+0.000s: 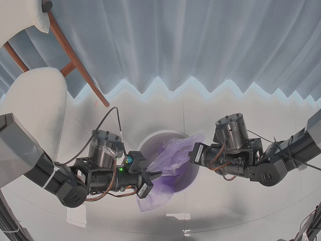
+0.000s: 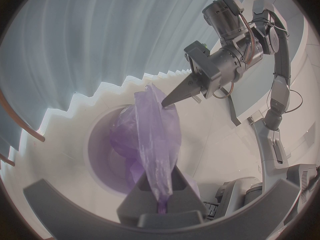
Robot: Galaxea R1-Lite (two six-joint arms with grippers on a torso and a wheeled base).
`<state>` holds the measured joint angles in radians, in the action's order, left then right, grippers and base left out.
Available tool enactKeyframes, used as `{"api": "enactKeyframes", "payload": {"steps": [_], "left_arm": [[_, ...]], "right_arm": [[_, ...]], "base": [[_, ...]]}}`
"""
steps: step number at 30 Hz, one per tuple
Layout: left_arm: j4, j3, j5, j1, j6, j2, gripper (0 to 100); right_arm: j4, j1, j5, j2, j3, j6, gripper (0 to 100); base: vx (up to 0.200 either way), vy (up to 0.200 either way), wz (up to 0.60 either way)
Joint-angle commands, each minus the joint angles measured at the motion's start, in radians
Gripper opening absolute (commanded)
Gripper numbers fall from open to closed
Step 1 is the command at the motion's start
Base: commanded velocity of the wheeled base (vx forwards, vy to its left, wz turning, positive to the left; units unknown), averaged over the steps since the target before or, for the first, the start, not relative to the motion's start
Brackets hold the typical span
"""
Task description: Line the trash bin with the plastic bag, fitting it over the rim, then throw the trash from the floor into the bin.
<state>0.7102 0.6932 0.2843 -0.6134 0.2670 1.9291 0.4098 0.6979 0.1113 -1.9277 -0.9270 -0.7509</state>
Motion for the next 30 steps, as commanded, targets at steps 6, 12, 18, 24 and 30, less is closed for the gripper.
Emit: {"api": "enactKeyframes", "payload": {"steps": [6, 12, 18, 24, 30], "left_arm": [[0.012, -0.014, 0.006, -0.002, -0.005, -0.004, 100], [0.012, -0.037, 0.004, 0.004, -0.072, -0.076, 100], [0.009, -0.041, 0.004, 0.064, -0.104, -0.136, 100], [0.009, -0.046, 0.01, 0.119, -0.104, -0.137, 100], [0.011, -0.049, 0.001, 0.127, -0.103, -0.113, 100]], "right_arm": [[0.011, -0.008, -0.001, 0.022, 0.002, 0.048, 0], [0.011, -0.026, -0.007, 0.061, 0.022, 0.091, 0], [0.052, -0.029, -0.035, 0.093, 0.088, 0.12, 0], [0.221, -0.043, -0.053, 0.088, 0.211, 0.206, 0], [0.238, -0.043, -0.055, 0.095, 0.218, 0.212, 0]], "base": [[0.0, 0.0, 0.0], [0.0, 0.0, 0.0], [0.0, 0.0, 0.0], [0.0, 0.0, 0.0], [0.0, 0.0, 0.0]]}}
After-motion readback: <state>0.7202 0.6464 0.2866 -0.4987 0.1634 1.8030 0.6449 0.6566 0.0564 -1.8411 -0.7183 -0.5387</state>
